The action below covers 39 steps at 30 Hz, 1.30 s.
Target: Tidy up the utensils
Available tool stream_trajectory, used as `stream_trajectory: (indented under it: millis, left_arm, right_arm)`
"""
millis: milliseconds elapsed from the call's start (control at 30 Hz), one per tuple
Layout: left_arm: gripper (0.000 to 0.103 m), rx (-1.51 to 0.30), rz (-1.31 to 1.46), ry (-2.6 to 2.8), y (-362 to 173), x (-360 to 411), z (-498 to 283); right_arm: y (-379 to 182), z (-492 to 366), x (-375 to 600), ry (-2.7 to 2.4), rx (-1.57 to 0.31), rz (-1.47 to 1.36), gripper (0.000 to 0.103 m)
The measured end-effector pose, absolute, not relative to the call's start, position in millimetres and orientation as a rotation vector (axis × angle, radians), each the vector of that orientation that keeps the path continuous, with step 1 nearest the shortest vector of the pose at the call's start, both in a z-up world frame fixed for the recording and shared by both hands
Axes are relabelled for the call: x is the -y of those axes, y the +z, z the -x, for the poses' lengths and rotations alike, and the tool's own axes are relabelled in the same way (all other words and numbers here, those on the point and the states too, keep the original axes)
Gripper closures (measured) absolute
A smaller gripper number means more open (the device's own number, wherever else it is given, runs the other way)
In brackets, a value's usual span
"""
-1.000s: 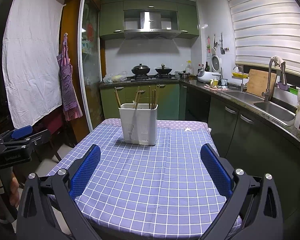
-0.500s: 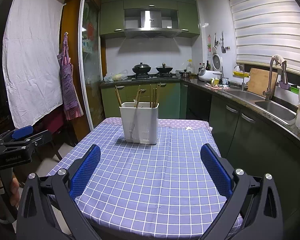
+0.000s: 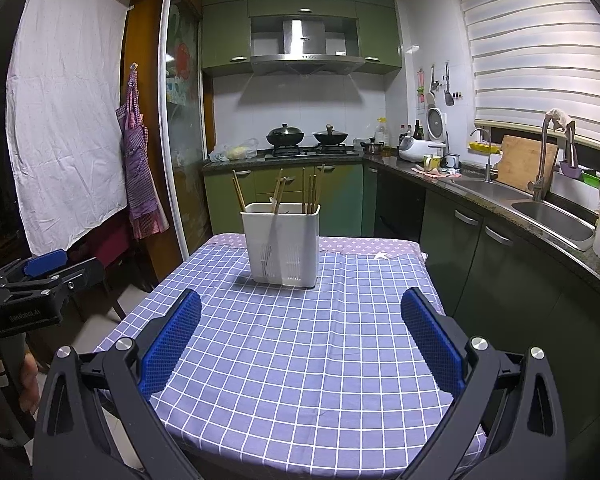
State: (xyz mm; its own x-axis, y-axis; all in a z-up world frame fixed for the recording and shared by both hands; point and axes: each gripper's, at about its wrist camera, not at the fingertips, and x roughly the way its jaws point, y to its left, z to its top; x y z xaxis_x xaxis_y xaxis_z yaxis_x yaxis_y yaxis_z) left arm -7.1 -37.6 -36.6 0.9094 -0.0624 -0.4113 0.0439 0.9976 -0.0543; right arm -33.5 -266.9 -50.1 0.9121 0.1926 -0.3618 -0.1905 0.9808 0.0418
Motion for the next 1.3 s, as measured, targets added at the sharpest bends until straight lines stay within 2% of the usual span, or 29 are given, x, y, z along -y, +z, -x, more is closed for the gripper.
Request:
stream_trajectory:
  millis: [667, 933, 1067, 1133, 1167, 1300]
  left_arm:
    - [0.006, -0.495, 0.012, -0.057, -36.7, 44.5, -3.9]
    - [0.006, -0.465, -0.002, -0.092, -36.8, 47.9, -4.4]
    - [0.011, -0.486, 0.021, -0.139, -40.2, 46.9, -10.1]
    - [0.010, -0.501, 0.016, -0.111, -42.4, 46.4, -15.1]
    - [0.007, -0.509, 0.015, -0.098, -43.6, 45.4, -18.4]
    - [0.006, -0.532, 0.008, -0.053, -49.8, 40.4, -30.8]
  right_arm:
    - [-58.6, 26.5, 269.2, 0.205, -0.390, -0.002, 0.004]
    - [-60.0, 23.7, 270.4, 0.211, -0.401, -0.005, 0.004]
    - [-61.2, 22.1, 271.6, 0.213, -0.406, -0.007, 0.004]
    - [-62.2, 20.9, 272.4, 0.220, -0.412, -0.010, 0.004]
    - [-62.6, 20.1, 273.0, 0.223, -0.414, -0.013, 0.004]
    - [-66.8, 11.1, 277.1, 0.219, -0.433, -0.022, 0.004]
